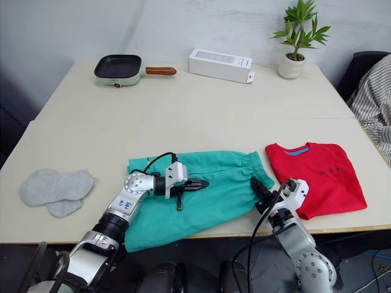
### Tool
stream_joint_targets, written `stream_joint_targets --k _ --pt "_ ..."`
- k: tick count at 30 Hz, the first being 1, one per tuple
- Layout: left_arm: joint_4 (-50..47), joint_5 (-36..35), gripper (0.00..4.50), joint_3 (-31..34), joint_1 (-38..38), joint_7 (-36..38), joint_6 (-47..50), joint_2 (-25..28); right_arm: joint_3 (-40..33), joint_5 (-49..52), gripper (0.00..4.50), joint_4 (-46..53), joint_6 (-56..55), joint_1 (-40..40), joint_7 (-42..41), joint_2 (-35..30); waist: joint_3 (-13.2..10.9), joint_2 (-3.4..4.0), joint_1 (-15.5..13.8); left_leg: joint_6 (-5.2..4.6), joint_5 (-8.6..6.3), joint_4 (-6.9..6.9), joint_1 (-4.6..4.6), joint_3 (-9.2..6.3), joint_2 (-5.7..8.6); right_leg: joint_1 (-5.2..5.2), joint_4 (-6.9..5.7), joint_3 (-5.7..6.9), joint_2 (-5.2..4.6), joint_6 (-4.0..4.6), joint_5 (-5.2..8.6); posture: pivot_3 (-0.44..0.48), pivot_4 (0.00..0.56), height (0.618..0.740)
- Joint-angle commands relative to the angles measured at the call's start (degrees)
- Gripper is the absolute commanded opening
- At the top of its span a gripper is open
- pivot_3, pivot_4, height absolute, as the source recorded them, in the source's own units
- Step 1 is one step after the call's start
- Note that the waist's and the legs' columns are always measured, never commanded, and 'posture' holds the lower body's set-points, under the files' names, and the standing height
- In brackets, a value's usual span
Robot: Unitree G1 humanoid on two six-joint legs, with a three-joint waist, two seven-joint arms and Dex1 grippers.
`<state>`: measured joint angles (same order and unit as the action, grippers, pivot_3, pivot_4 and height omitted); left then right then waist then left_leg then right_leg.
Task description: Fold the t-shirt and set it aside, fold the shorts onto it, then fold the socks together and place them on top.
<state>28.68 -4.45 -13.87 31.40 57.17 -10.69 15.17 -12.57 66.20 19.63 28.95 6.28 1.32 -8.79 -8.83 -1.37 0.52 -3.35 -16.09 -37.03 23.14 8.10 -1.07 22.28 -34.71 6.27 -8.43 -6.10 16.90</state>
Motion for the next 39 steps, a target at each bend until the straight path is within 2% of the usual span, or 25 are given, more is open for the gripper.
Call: stream_joint_targets --k 1,5,6,11,16,21,25,29,34,36,38,39 --pt "-7.16 0.17 0.0 0.14 -0.43 0.78 6.36 3.27 -1.36 -11.77 0.01 1.06 -10.89 0.4 -4.37 1.07 -0.14 0.21 0.0 0.0 0.0 0.0 0.05 0.01 0.0 0.05 0.0 -0.01 0.0 0.0 0.0 0.0 0.15 0.74" --pt "-16.93 -3.15 0.0 1.91 -2.48 -0.68 15.06 4.25 -4.67 -19.11 0.01 4.7 -18.31 1.18 -4.76 1.3 -0.77 1.24 -0.68 0.03 -0.02 0.02 0.29 0.14 0.11 0.36 -0.11 -0.05 -0.09 -0.16 -0.09 0.0 0.15 0.74" --pt "-18.46 -3.24 0.0 1.93 -3.03 -0.79 16.41 4.52 -5.15 -20.83 0.01 5.55 -19.42 1.54 -4.73 1.08 -0.81 1.31 -0.74 0.28 0.1 0.0 0.29 0.12 0.14 0.4 -0.23 -0.03 -0.1 -0.2 -0.11 0.0 0.15 0.74" --pt "-23.99 -2.16 0.0 1.39 -6.69 -3.2 21.11 5.55 -2.49 -27.51 0.01 12.98 -17.42 5.13 -6.81 -3.94 -0.87 1.37 -0.28 0.04 0.01 0.04 0.31 0.22 0.16 0.38 -0.26 -0.02 0.03 -0.21 -0.1 0.0 0.15 0.74" --pt "-23.45 -0.74 0.0 1.48 -7.83 -7.58 23.05 4.68 11.57 -40.64 0.01 20.38 -11.41 2.67 -7.68 -10.75 -1.04 1.16 -0.14 -0.08 -0.03 -0.08 0.26 0.37 0.14 0.37 -0.12 -0.08 0.0 -0.32 -0.04 0.0 0.15 0.74" --pt "-23.96 -1.35 0.0 2.83 -9.17 -9.69 24.45 5.36 25.95 -49.46 0.01 21.06 -4.74 -3.63 -5.39 -8.76 -1.05 1.13 -0.37 0.14 -0.04 -0.03 0.16 0.3 0.0 0.35 -0.17 0.0 -0.02 -0.09 0.01 0.0 0.15 0.74" --pt "-25.21 -2.21 0.0 3.9 -10.19 -9.86 24.47 6.23 30.55 -51.91 0.01 18.88 0.03 -5.86 -4.25 -5.38 -1.05 1.13 -0.35 0.54 0.07 0.01 0.17 0.28 0.0 0.41 -0.26 0.03 -0.06 -0.07 0.0 0.0 0.15 0.74" --pt "-24.68 -2.99 0.0 5.42 -10.6 -10.2 23.73 7.11 34.38 -53.53 0.01 17.63 2.94 -8.31 -5.27 -3.21 -1.06 1.13 -0.29 0.54 -0.04 -0.02 0.2 0.28 0.01 0.44 -0.28 0.08 -0.05 -0.09 -0.01 0.0 0.15 0.74" --pt "-24.03 -4.09 0.0 6.93 -10.4 -11.38 23.14 6.27 35.45 -53.4 0.01 16.22 5.36 -9.17 -7.02 -1.6 -1.06 1.12 -0.3 0.54 -0.05 -0.01 0.2 0.29 0.0 0.44 -0.28 0.12 -0.03 -0.09 -0.01 0.0 0.15 0.74" --pt "-25.3 -7.96 0.0 8.74 -10.82 -9.32 23.71 5.81 34.58 -51.55 0.01 15.88 6.77 -9.27 -8.53 -0.89 -1.09 1.06 -0.25 0.53 -0.05 -0.04 0.21 0.29 0.01 0.43 -0.28 0.12 -0.04 -0.1 -0.01 0.0 0.15 0.74" --pt "-27.29 -9.61 0.0 9.62 -11.7 -7.22 24.02 7.34 32.26 -47.84 0.72 16.09 9.18 -9.67 -10.78 -0.32 -1.12 1.01 -0.14 0.52 -0.05 -0.05 0.21 0.29 0.0 0.43 -0.28 0.12 -0.04 -0.1 -0.01 0.0 0.15 0.74" --pt "-27.93 -10.22 0.0 10.19 -12.22 -6.31 24.27 8.44 30.36 -45.82 0.89 16.31 9.96 -10.24 -12.64 -0.88 -1.13 1.01 -0.06 0.53 -0.05 -0.04 0.2 0.29 -0.02 0.43 -0.29 0.12 -0.03 -0.1 -0.01 0.0 0.15 0.74"
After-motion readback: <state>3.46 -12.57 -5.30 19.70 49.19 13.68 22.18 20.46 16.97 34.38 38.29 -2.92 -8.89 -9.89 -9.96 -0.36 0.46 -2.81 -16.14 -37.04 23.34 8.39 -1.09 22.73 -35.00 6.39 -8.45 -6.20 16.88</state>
